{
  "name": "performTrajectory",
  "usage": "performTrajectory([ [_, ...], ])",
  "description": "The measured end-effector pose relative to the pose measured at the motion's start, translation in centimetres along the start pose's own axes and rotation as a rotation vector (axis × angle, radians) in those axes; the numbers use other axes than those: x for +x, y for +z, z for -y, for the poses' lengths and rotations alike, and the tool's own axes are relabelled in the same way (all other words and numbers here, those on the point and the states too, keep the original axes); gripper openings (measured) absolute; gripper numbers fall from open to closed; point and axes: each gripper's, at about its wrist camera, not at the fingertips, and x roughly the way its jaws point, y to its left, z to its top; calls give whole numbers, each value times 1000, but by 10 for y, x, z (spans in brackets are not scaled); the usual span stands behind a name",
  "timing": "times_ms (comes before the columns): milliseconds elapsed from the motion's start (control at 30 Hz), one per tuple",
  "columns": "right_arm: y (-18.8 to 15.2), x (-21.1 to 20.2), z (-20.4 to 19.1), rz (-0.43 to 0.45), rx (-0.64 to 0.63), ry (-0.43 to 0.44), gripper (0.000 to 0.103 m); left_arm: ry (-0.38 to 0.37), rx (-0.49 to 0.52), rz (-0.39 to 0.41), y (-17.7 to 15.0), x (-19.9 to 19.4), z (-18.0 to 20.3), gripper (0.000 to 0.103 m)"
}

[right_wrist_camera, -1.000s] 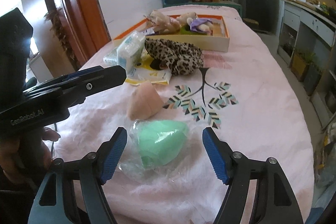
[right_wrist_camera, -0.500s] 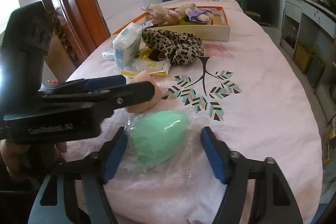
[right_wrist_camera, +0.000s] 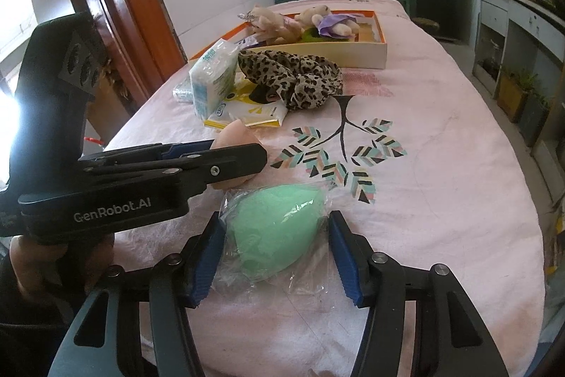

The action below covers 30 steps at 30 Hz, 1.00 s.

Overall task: Organize soft objects
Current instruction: 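Carry the peach sponge and green sponge over the box and lower them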

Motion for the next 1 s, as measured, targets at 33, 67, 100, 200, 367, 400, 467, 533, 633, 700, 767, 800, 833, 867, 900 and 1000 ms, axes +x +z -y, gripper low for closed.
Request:
performTrajectory([
  [33,0,0,0,0,1,0,59,-2,0,4,0,-1,0,39],
  [67,0,0,0,0,3,2,59,-3,0,10,0,-2,1,39],
  [100,0,0,0,-1,4,3,59,-6,-1,17,-1,-4,1,39],
  [200,1,-1,1,2,8,6,59,-12,-4,33,0,-9,1,39],
  [367,3,-4,2,12,3,9,58,-17,2,60,2,-18,3,39],
  [400,4,-6,2,18,-2,7,58,-16,2,64,3,-19,3,39],
  [467,7,-8,3,29,-8,3,58,-16,3,75,4,-22,3,39],
  [533,10,-11,4,37,-11,1,57,-17,3,91,6,-27,3,39],
  [633,17,-17,4,60,-25,-11,57,-21,3,121,8,-36,2,39],
  [700,23,-20,4,80,-39,-26,57,-20,-1,136,11,-41,1,39],
  [767,27,-23,4,94,-50,-38,57,-20,-9,156,13,-46,-1,39],
  [800,30,-24,4,100,-55,-44,57,-19,-12,163,14,-48,-3,39],
  [833,32,-25,4,105,-58,-49,57,-18,-15,170,15,-50,-4,39],
  [867,34,-25,5,109,-61,-52,57,-16,-19,179,17,-53,-6,39],
  [900,37,-26,5,112,-66,-57,57,-12,-22,188,19,-55,-9,39],
  [1000,43,-28,5,124,-81,-69,57,4,-31,215,24,-63,-13,39],
])
